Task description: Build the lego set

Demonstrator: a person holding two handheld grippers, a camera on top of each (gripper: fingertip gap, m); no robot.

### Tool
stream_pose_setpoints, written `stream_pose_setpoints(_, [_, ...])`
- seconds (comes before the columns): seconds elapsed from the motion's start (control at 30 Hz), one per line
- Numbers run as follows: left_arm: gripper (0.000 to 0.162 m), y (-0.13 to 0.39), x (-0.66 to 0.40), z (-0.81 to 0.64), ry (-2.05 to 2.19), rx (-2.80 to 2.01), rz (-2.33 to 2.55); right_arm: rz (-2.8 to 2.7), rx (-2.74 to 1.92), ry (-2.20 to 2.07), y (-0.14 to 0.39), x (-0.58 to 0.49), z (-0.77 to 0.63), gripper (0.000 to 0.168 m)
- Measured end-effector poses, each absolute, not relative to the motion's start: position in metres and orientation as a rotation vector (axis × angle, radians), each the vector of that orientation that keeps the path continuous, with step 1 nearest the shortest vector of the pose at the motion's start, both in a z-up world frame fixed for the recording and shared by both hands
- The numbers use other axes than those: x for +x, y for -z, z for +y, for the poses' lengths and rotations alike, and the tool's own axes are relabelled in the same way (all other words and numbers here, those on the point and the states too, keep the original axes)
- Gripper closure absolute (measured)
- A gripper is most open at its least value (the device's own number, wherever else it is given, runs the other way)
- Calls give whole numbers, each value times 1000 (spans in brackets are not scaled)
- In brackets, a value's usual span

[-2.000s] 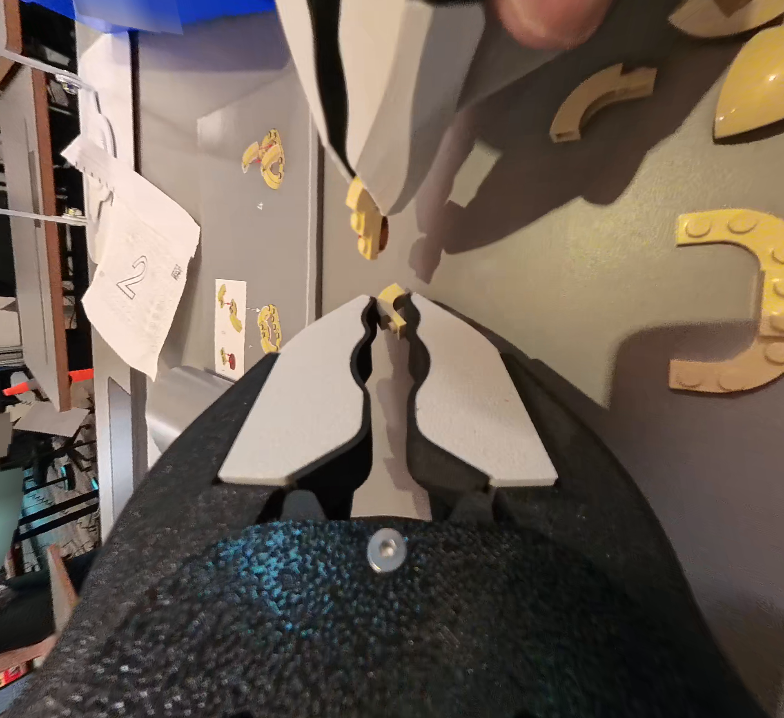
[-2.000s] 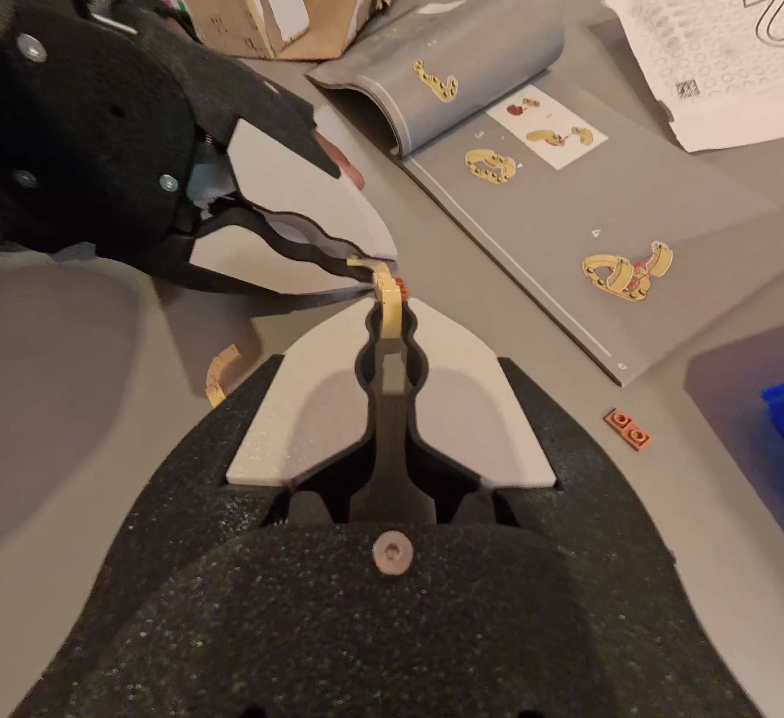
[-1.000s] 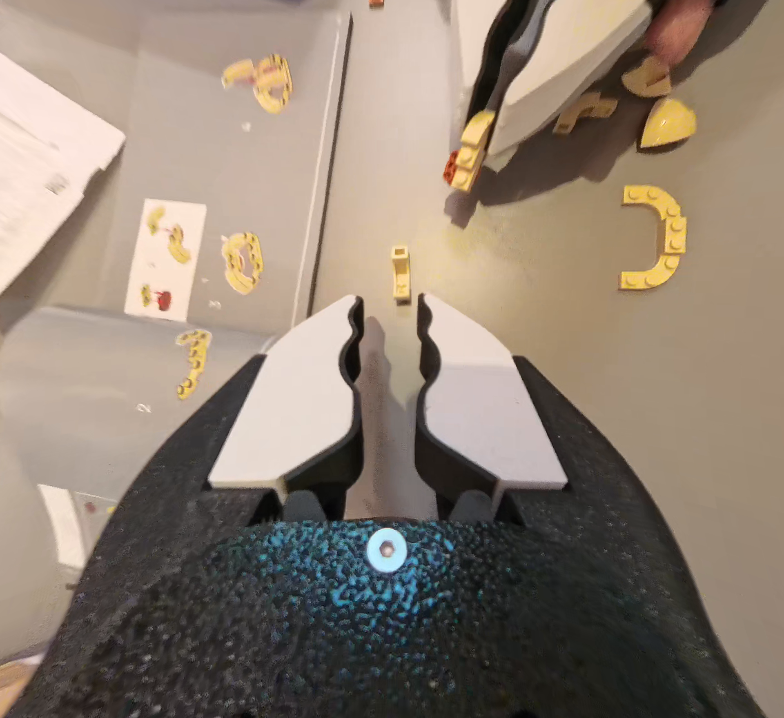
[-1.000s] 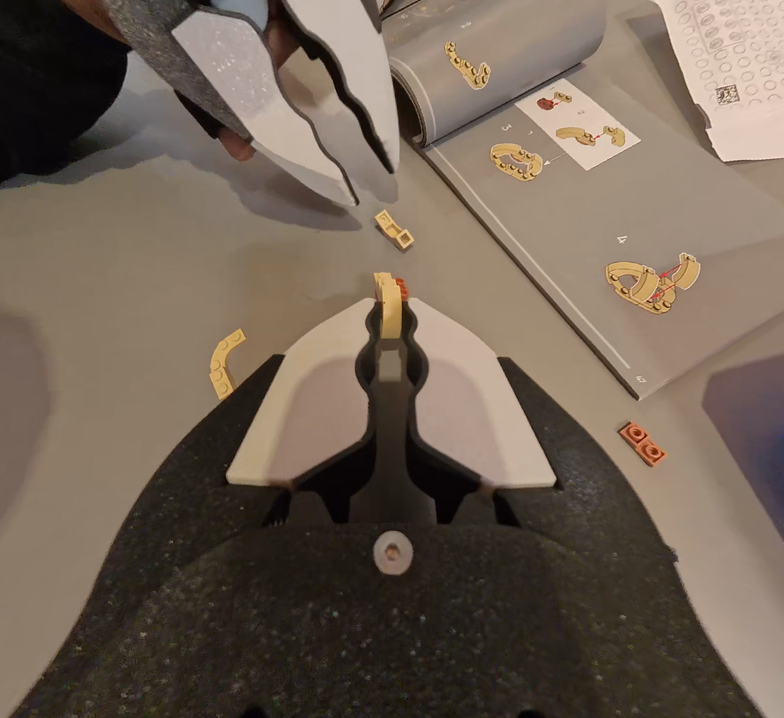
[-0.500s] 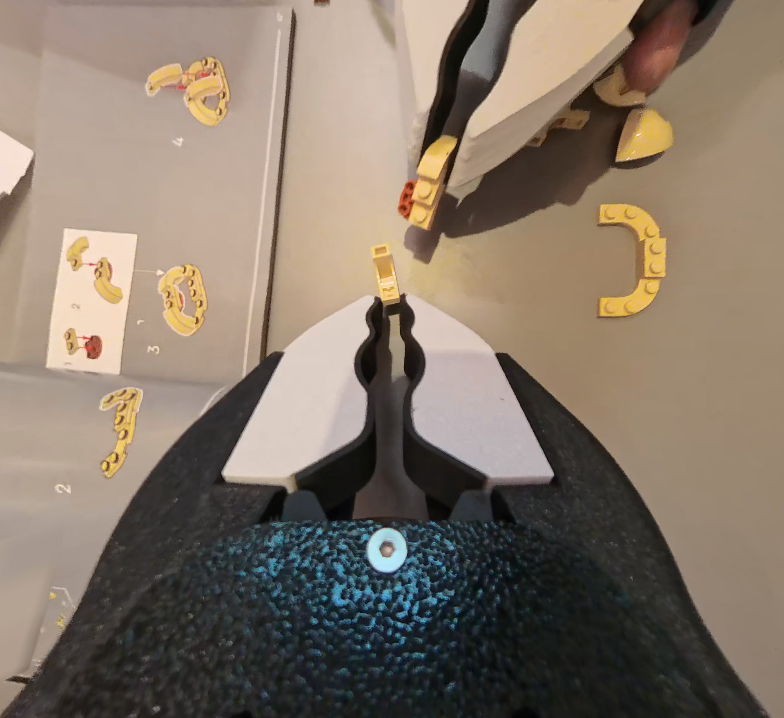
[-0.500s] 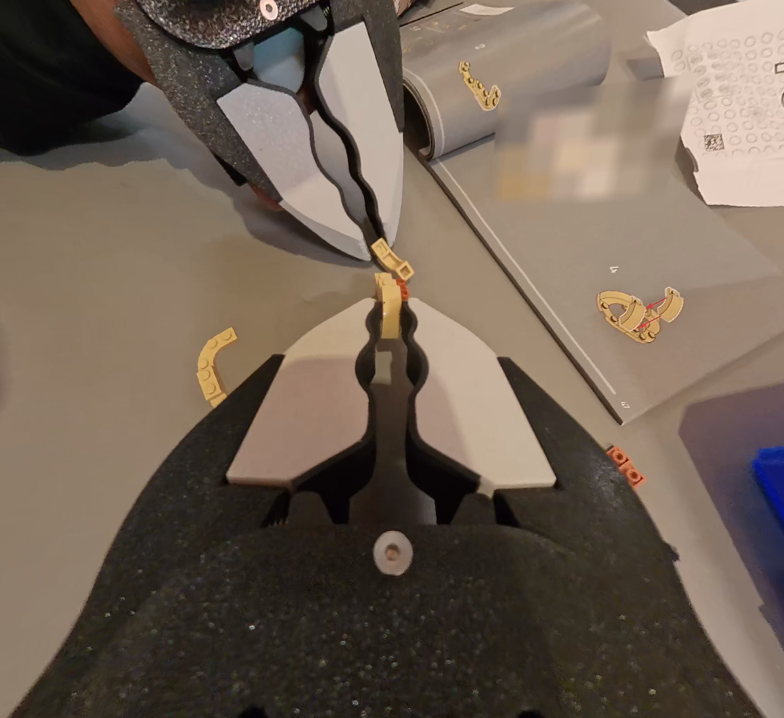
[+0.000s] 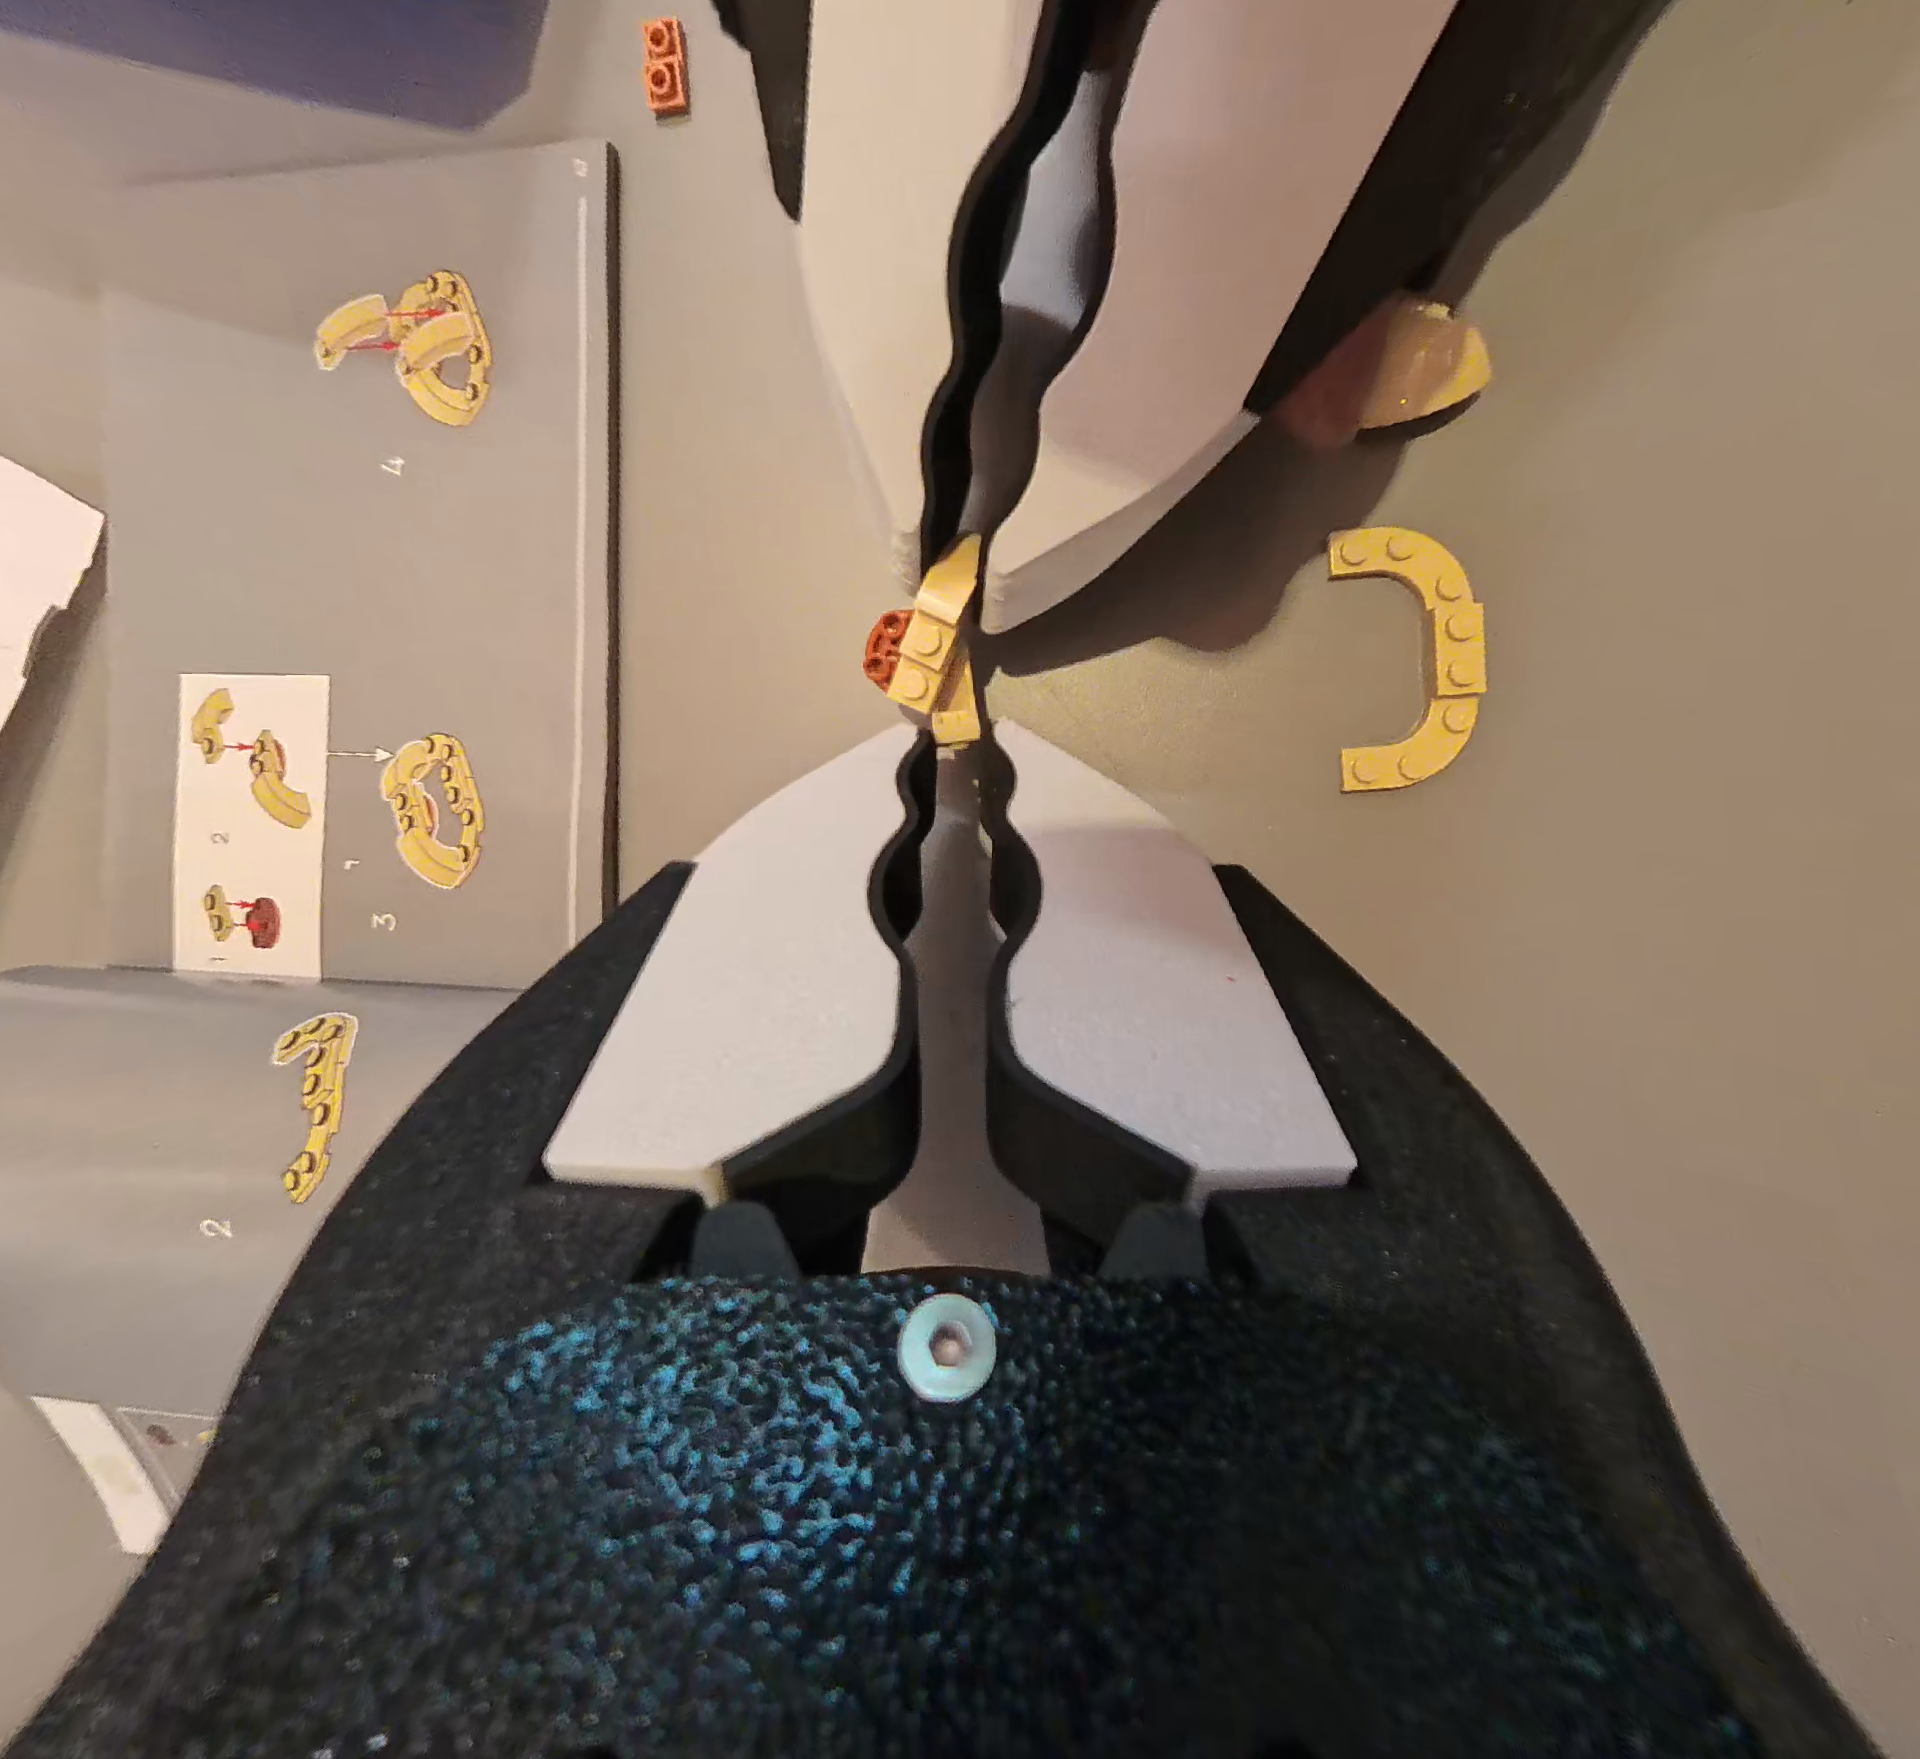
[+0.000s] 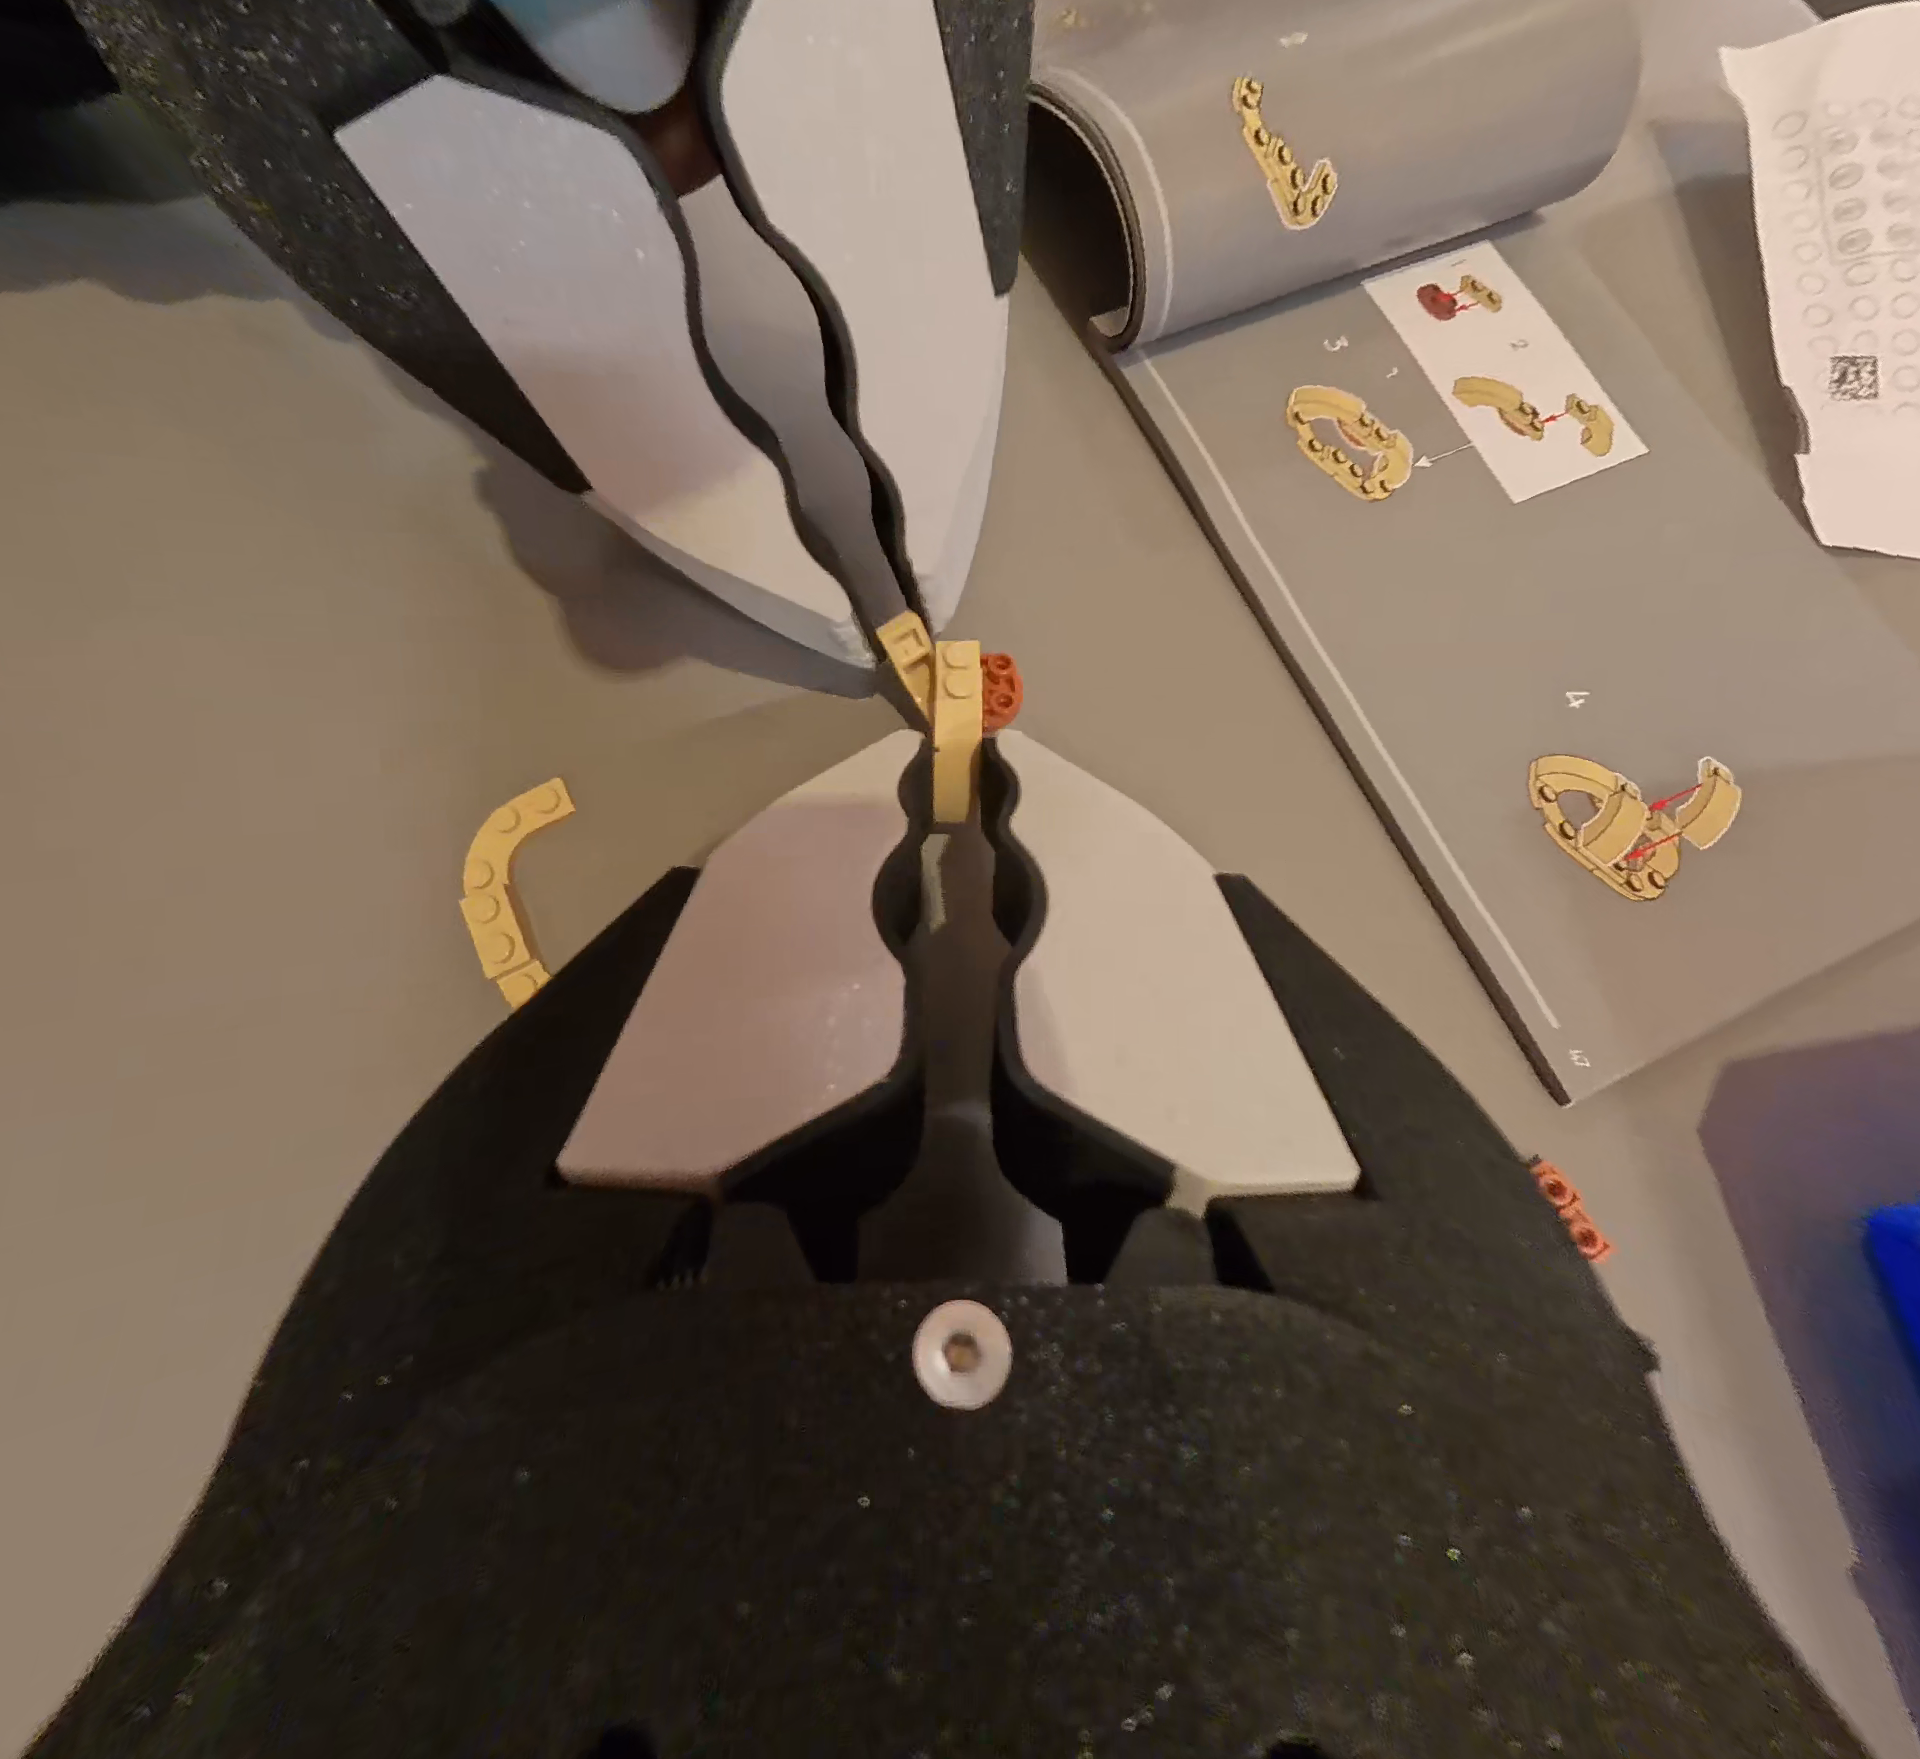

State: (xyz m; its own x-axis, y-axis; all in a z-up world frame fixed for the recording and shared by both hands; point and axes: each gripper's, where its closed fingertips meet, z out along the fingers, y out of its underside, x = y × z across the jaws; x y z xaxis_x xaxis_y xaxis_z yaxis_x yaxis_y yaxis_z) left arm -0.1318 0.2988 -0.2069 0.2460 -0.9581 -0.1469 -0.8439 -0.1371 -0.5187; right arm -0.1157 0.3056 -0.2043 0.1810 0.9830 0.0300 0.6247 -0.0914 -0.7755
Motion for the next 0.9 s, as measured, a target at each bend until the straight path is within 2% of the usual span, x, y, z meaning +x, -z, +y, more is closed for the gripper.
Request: stream_pose_setpoints(0.9, [154, 210, -129, 301, 212, -1992, 1646, -1634, -1786, -648, 212, -113, 297, 161])
